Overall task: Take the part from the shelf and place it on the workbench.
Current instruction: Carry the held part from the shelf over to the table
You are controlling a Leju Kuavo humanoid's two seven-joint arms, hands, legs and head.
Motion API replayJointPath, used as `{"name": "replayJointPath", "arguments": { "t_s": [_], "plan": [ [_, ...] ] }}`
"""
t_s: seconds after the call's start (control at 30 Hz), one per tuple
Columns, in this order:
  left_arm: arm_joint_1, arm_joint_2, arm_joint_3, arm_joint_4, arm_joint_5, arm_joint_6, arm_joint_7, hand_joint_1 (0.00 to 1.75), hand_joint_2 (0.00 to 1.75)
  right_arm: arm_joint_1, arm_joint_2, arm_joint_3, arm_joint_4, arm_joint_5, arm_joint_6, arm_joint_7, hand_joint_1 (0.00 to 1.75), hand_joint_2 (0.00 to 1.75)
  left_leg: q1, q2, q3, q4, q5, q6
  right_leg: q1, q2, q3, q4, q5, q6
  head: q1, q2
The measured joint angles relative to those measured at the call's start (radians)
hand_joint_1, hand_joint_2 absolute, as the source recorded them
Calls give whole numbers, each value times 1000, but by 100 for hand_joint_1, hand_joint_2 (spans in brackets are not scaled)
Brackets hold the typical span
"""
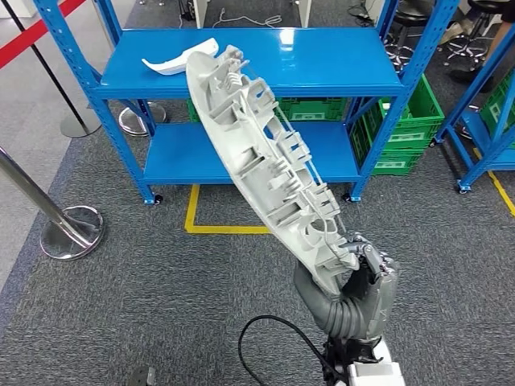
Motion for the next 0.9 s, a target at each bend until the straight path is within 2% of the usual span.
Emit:
{"name": "replayJointPath", "arguments": {
  "t_s": [0.03,0.07,0.13,0.17,0.2,0.23,0.33,0.37,0.4,0.47,0.53,0.57,0.63,0.67,0.7,0.73,0.77,0.83,0.87,0.9],
  "plan": [
    [1,0,-1,0,-9,18,4,0,175,1,0,0,0,-7,7,-10,175,175,1,1,-3,-1,5,8,-1,0,-13,28,-22,4,1,0],
    [2,0,-1,0,-21,40,9,0,175,1,0,0,-1,-9,10,-18,175,175,1,3,-6,-1,9,14,-1,0,-33,80,-56,7,2,0],
    [1,0,-4,0,-45,89,20,0,175,1,0,0,-2,-9,10,-29,175,175,-1,4,-13,0,17,23,-1,1,-82,222,-131,12,3,0],
    [1,0,-4,0,-54,109,27,0,175,0,0,0,-2,-9,9,-31,175,175,-2,4,-17,1,20,24,-1,1,-97,275,-152,13,3,0],
    [1,0,-5,0,-62,125,34,0,175,0,0,0,-2,-8,9,-32,175,175,-3,4,-21,3,23,25,-1,1,-95,293,-155,12,3,0],
    [1,0,-7,0,-70,141,43,0,175,-1,0,0,-2,-7,8,-32,175,175,-3,3,-25,5,26,24,0,1,-71,267,-141,10,3,0],
    [1,-2,-21,0,-96,180,76,0,175,-11,0,0,-3,-1,5,-35,175,175,-6,3,-32,10,32,18,3,0,62,62,-79,-2,2,0],
    [1,-3,-26,0,-100,187,83,0,175,-14,1,0,-4,2,4,-36,175,175,-7,3,-35,12,35,13,5,0,88,18,-72,-5,2,0],
    [0,-4,-29,0,-102,191,87,0,175,-16,1,0,-6,5,2,-38,175,175,-8,4,-39,13,38,8,7,1,96,-1,-72,-8,1,0],
    [0,-4,-31,0,-103,193,90,0,175,-16,2,-1,-9,10,-12,-46,175,175,-7,4,-47,15,43,-3,7,2,90,-3,-65,-16,1,0],
    [0,-4,-33,0,-107,193,92,0,175,-16,6,-1,-15,19,-43,-62,175,175,-5,4,-62,41,21,-14,4,0,84,-6,-55,-27,-1,0],
    [0,-3,-34,0,-108,193,92,0,175,-16,10,-2,-20,27,-57,-71,175,175,-4,4,-80,81,-8,-20,1,-1,80,-8,-50,-31,-3,0],
    [0,-3,-35,0,-110,195,92,0,175,-17,16,-4,-29,45,-72,-84,175,175,-1,4,-135,212,-82,-30,0,-2,70,-7,-44,-35,-6,0],
    [0,-3,-35,0,-111,197,93,0,175,-17,19,-5,-32,52,-72,-88,175,175,1,4,-159,270,-106,-33,0,-2,65,-7,-40,-36,-6,0],
    [1,-3,-35,0,-112,199,93,0,175,-17,22,-6,-33,57,-73,-89,175,175,2,4,-170,301,-111,-35,0,-2,60,-7,-37,-35,-6,0],
    [1,-3,-35,0,-114,201,94,0,175,-16,24,-6,-33,59,-73,-89,175,175,3,4,-162,294,-98,-36,0,-1,57,-7,-34,-34,-6,0],
    [0,-3,-35,0,-116,203,96,0,175,-14,26,-8,-33,60,-73,-88,175,175,4,7,-136,251,-70,-37,-1,-3,54,-6,-31,-31,-6,0],
    [-2,-3,-39,0,-128,210,108,0,175,-8,28,-12,-33,63,-73,-86,175,175,6,37,-61,119,-13,-40,0,-7,50,-1,-28,-24,-8,0],
    [-5,-4,-45,0,-139,214,118,0,175,-7,29,-13,-33,66,-73,-85,175,175,5,50,-36,68,2,-36,2,-12,46,4,-27,-19,-10,0],
    [-7,-5,-51,0,-149,217,129,0,175,-7,29,-14,-34,69,-73,-83,175,175,4,58,-25,39,7,-30,5,-18,42,8,-26,-14,-10,0]
  ]
}}
